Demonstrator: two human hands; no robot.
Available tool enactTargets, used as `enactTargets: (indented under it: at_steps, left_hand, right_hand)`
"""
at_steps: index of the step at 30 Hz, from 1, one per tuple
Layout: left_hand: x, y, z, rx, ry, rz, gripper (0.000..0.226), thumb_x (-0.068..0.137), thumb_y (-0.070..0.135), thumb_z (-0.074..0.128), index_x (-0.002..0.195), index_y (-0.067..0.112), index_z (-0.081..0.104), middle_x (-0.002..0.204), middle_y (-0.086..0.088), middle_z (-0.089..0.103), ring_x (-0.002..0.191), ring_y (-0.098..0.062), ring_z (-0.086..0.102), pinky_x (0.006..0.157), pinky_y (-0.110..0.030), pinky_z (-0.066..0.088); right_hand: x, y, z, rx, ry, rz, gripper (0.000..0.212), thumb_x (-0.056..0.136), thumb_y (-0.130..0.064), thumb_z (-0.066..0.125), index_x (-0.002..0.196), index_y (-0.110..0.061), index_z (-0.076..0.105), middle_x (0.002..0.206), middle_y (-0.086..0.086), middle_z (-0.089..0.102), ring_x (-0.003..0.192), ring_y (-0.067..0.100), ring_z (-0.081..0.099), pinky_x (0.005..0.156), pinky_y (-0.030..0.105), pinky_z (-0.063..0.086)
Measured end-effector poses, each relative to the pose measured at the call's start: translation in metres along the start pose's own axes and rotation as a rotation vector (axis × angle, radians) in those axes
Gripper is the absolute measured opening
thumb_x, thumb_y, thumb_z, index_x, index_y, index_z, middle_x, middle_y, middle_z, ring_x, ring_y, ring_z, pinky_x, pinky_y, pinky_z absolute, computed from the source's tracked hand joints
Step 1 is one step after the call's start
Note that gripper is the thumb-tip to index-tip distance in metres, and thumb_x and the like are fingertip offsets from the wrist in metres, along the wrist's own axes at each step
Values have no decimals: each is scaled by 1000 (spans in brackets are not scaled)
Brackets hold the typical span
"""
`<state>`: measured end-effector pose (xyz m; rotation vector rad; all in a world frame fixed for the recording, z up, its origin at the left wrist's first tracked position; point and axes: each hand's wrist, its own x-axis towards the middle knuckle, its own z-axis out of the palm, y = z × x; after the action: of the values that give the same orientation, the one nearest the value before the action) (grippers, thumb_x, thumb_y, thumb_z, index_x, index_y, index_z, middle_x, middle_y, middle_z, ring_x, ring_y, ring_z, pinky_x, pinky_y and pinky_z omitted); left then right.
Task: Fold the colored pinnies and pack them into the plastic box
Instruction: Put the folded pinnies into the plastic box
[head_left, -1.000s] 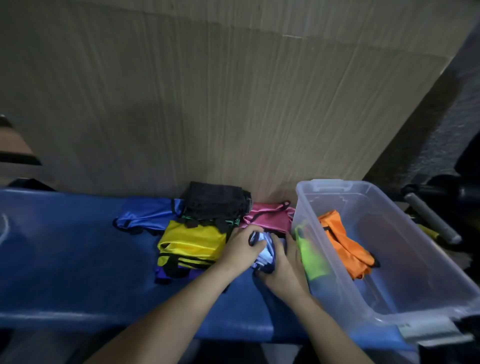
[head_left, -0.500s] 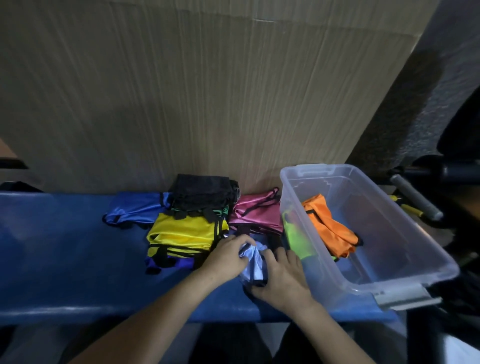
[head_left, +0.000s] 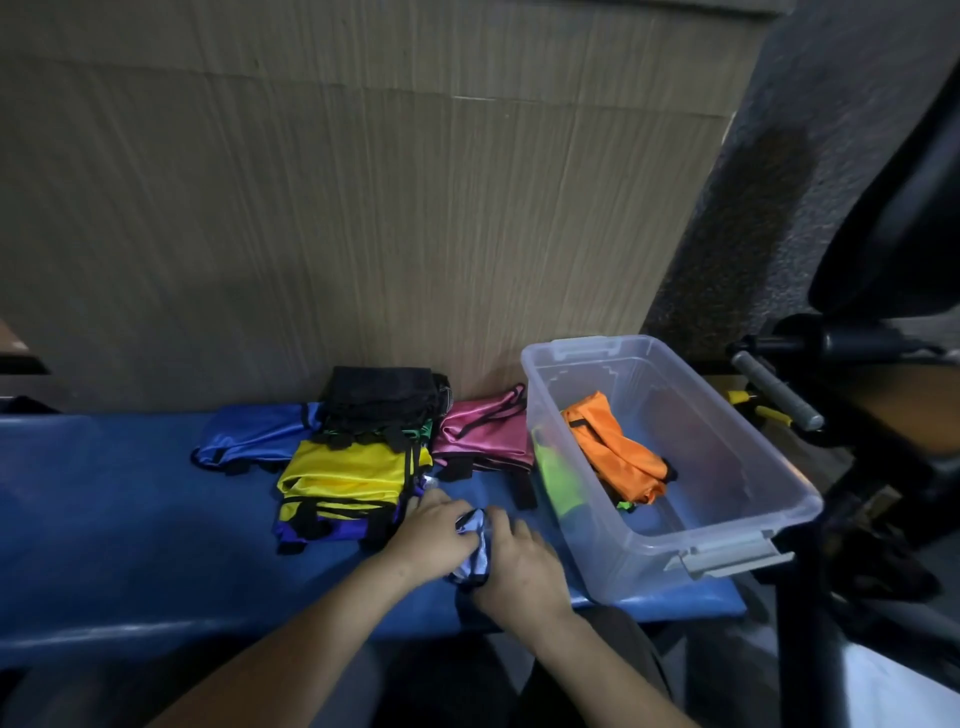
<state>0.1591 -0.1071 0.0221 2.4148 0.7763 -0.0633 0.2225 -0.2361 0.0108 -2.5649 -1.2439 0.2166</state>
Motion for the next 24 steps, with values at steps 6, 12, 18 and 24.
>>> enactTargets:
  at_steps: [6,12,18,24]
  left_hand:
    - [-21,8,-39,-475,-66,70,12,90,20,63,100,24,66,95,-2,66,88,-17,64,78,-35,53]
    - [-51,37,-91,-904,-188,77,20,98,24,60,118,21,61,101,-1,71,89,-14,67,71,-31,50]
    - [-59,85,-140,-717,-2,236,21,92,17,67,112,19,63,96,-2,70,82,-10,66,62,-27,50]
    - [-31,154,-146,-480,37,399,22,89,14,71,110,15,66,104,-2,71,89,-6,64,76,-17,49]
  right_hand:
    - [-11,-6,-37,-50,149,-95,64,75,-33,67,133,-25,41,112,2,55,106,28,56,84,35,43]
    - [-19,-28,-97,58,290,-191,63,73,-31,70,130,-23,45,110,3,57,110,30,55,81,37,45]
    - [-31,-33,-165,52,381,-231,74,74,-38,70,139,-25,37,115,2,54,110,27,54,87,36,44]
    - [-37,8,-206,99,320,-84,86,73,-45,73,145,-29,28,123,3,52,116,27,50,90,38,45]
